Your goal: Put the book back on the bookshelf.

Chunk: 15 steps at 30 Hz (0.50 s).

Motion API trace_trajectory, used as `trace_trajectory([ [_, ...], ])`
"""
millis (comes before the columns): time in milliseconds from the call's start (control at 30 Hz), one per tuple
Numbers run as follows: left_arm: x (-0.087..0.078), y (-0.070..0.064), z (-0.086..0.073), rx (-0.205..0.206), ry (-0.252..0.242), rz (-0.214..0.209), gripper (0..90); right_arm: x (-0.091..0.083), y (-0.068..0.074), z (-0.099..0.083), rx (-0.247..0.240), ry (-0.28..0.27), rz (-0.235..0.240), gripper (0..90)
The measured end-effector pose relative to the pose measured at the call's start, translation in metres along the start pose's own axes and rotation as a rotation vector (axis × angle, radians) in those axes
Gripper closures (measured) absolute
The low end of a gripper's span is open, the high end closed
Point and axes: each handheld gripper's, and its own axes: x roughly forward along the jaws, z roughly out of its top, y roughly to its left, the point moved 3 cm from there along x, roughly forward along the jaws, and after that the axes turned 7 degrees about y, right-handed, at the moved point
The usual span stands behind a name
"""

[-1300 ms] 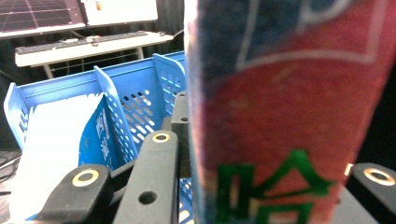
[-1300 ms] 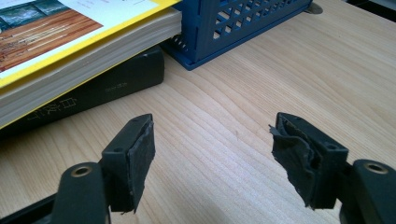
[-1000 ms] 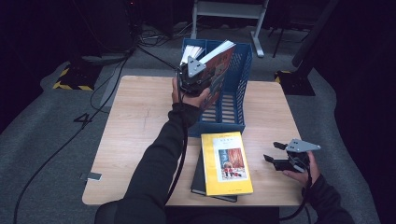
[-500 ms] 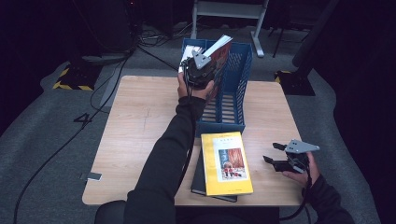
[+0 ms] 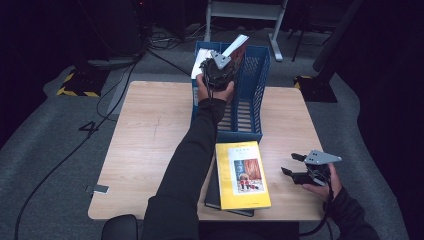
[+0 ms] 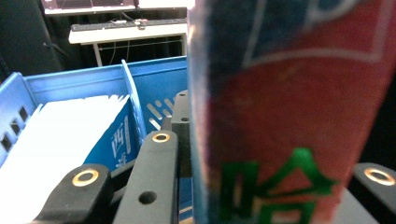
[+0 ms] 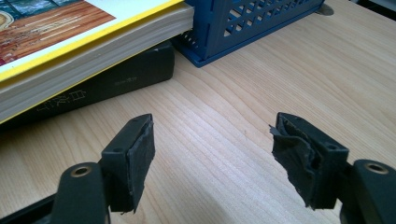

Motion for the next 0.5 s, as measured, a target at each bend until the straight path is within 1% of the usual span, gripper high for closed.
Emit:
trace_trajectory([
  [133,0.004,-0.002,-0.003,-0.010,0.000,0.004,74.3,0.001,0.001,0.000,-0.003,0.001,0.001,30.1],
  [267,0.011,-0.004,-0.009,-0.031,-0.007,0.016,74.3,0.001,0.002,0.000,-0.011,0.003,0.000,30.3],
  [400,0.013,-0.006,-0.012,-0.037,-0.013,0.020,74.2,0.000,0.002,0.000,-0.014,0.001,0.001,30.4],
  [500,0.016,-0.008,-0.018,-0.036,-0.021,0.026,74.2,0.001,0.002,0.000,-0.011,0.001,0.004,30.5],
])
